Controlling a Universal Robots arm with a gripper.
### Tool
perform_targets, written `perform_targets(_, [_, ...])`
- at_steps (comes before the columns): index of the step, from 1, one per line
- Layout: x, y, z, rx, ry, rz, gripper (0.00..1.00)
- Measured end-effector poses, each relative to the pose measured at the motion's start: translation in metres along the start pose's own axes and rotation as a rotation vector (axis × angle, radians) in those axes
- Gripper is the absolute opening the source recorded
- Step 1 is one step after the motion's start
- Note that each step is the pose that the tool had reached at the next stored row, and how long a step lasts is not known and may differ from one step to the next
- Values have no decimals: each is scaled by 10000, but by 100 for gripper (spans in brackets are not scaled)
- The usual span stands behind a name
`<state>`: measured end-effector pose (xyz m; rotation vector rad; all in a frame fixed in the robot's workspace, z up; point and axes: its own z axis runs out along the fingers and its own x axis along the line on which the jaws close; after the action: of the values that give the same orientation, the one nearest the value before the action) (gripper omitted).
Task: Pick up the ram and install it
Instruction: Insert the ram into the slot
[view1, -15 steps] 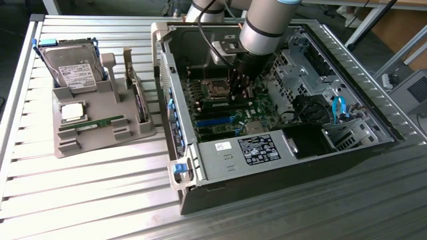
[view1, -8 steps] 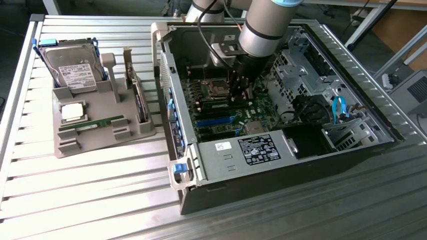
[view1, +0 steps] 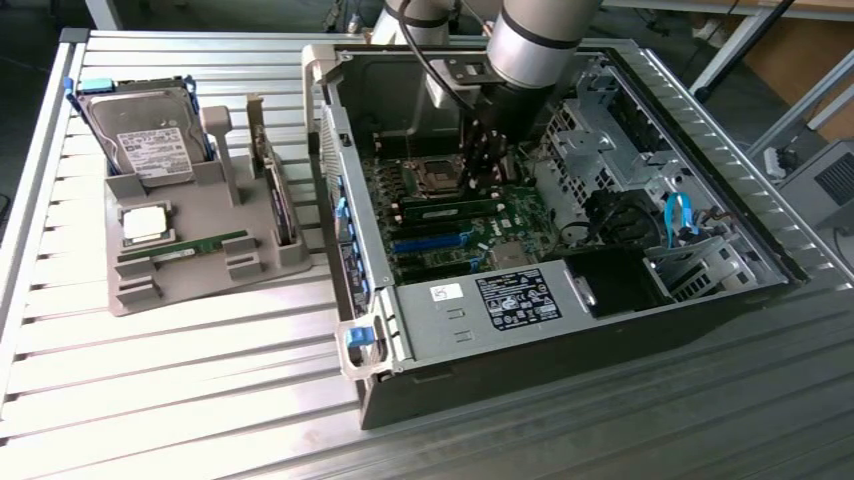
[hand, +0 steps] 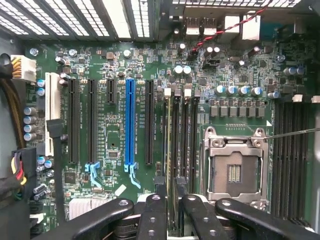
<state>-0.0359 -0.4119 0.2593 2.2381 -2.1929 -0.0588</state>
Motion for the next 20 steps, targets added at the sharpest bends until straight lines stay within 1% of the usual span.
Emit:
perform_targets(9, [0,0,-3,-1,0,-1,19])
perform_targets(10, [0,0,-3,0,0,0,18])
perform_targets(11, [0,0,-3,0,0,0,11])
perform_targets(14, [0,-1,-3,0,0,-1,9])
perform_targets(16, [1,-18,-3,-2,1,-2,9])
perform_targets(18, [2,-80,-5,-14,7,0,9])
perform_targets(19, [3,-146,-6,-35,6,-4,9])
perform_targets(20, [5,-241,-9,-72,8,-11,9])
